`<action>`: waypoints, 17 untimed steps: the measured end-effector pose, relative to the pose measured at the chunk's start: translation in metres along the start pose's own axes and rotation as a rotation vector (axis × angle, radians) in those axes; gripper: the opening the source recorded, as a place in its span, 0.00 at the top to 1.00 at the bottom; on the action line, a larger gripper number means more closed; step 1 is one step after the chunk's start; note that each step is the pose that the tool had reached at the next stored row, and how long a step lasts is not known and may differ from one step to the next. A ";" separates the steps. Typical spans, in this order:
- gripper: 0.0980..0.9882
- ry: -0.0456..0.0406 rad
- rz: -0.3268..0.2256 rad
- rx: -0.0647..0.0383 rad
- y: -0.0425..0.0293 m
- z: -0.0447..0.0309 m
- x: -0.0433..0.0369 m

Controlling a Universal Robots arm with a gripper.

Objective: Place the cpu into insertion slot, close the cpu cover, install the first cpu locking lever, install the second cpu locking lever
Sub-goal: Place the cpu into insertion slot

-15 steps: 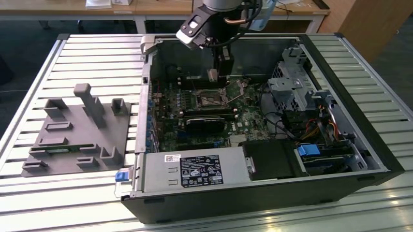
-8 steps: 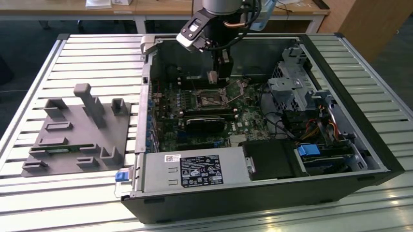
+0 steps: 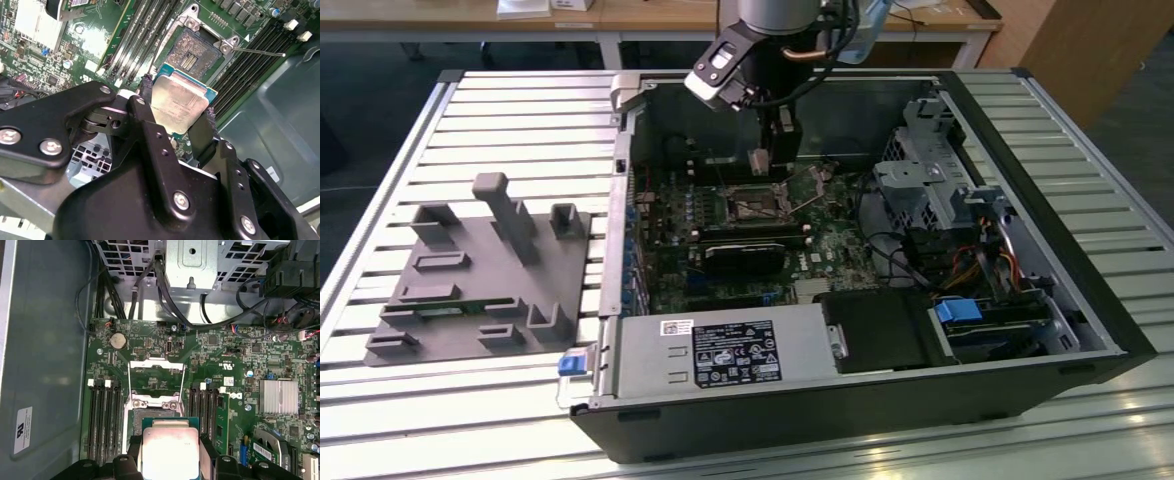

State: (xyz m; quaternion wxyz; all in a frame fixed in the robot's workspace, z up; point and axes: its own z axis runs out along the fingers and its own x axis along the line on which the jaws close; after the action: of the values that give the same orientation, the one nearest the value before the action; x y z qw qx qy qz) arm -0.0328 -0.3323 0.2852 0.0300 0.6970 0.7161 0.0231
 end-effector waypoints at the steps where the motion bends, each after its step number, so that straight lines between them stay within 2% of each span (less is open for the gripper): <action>1: 0.51 -0.0001 0.000 0.000 0.0000 0.0004 0.0000; 17: 0.51 -0.0005 0.000 0.003 -0.0006 0.0084 0.0001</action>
State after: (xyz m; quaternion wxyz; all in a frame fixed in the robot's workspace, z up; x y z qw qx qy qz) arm -0.0328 -0.3323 0.2769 0.0293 0.6970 0.7161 0.0220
